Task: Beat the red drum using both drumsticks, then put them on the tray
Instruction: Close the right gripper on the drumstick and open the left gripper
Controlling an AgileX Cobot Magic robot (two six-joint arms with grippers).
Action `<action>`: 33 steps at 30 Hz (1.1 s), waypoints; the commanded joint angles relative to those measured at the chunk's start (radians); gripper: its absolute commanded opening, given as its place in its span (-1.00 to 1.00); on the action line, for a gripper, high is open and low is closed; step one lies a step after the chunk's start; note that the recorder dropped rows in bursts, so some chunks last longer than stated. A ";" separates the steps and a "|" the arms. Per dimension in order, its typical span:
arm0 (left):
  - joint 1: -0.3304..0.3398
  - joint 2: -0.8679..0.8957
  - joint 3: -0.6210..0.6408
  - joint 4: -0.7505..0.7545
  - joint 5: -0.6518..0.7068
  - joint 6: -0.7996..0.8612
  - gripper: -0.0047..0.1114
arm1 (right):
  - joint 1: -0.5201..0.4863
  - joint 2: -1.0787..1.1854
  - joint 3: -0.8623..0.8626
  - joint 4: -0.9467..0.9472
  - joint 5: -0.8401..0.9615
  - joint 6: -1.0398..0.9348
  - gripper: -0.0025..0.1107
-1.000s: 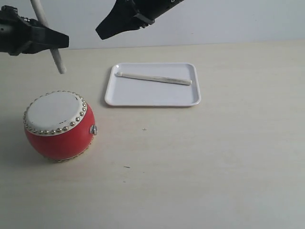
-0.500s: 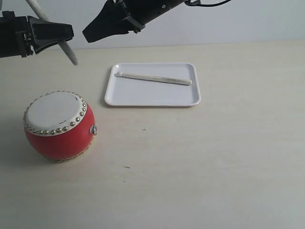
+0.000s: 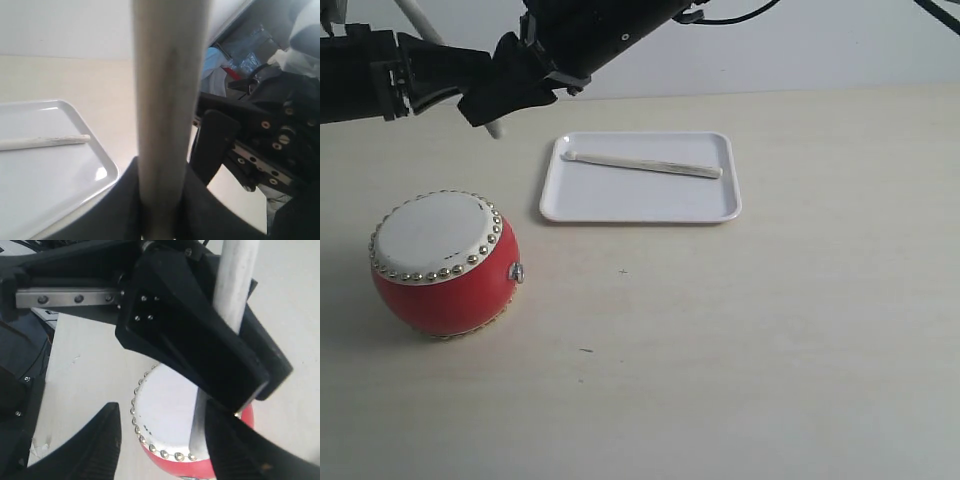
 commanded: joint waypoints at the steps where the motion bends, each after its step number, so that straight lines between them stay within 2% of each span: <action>1: -0.014 -0.004 -0.004 -0.010 0.019 0.007 -0.92 | 0.000 0.027 -0.005 0.001 -0.014 -0.005 -0.06; 9: -0.033 -0.004 -0.004 -0.010 0.019 0.007 -0.92 | 0.000 0.065 -0.005 0.024 -0.033 -0.007 -0.07; 16: -0.033 -0.004 -0.004 -0.010 0.019 0.041 -0.92 | 0.000 0.065 -0.005 0.039 -0.033 -0.007 -0.17; 19: -0.034 -0.004 -0.004 -0.010 0.019 0.039 -0.92 | 0.000 0.065 -0.005 0.047 -0.033 -0.007 -0.36; 25: -0.034 -0.004 -0.004 -0.010 0.019 0.039 -0.92 | 0.000 0.065 -0.005 0.051 -0.033 0.022 -0.96; 31: -0.034 -0.004 -0.004 -0.010 0.019 0.039 -0.91 | 0.000 0.065 -0.005 0.051 -0.033 0.044 -0.96; 33: -0.034 -0.004 -0.004 -0.010 0.019 0.037 -0.82 | 0.000 0.065 -0.005 0.051 -0.033 0.046 -0.96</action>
